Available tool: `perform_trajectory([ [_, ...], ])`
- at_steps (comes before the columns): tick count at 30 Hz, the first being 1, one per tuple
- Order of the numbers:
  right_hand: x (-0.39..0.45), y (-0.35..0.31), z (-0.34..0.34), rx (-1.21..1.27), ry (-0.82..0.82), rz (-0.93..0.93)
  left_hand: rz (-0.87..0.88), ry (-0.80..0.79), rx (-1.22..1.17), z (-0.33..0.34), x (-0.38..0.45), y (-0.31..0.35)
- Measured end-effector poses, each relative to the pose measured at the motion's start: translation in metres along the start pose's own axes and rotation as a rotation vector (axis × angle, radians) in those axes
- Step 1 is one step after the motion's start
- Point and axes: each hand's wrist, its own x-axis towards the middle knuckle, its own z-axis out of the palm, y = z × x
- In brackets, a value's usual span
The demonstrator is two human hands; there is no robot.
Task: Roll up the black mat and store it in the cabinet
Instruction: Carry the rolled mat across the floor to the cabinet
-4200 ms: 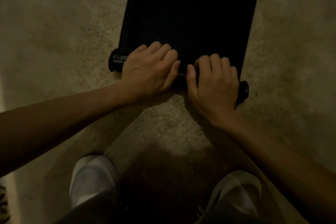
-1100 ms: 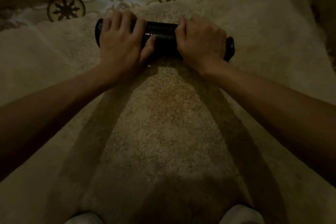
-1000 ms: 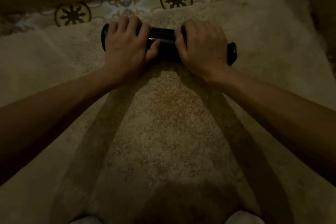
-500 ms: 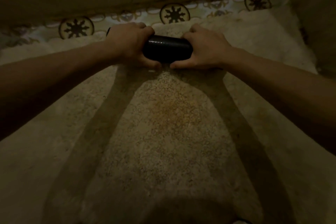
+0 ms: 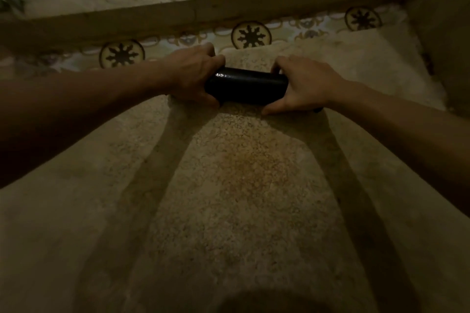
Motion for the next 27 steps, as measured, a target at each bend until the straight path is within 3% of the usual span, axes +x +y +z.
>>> perform_trajectory([
  [4, -0.019, -0.011, -0.011, 0.038, -0.072, 0.037, -0.067, -0.091, 0.003, -0.02, -0.014, 0.014],
  [9, -0.073, -0.044, -0.067, 0.101, -0.106, 0.041, -0.008, -0.077, 0.001, -0.077, -0.06, 0.038],
  [27, -0.26, -0.196, -0.476, 0.155, -0.145, 0.045, -0.022, -0.17, -0.098, -0.494, -0.275, 0.091],
])
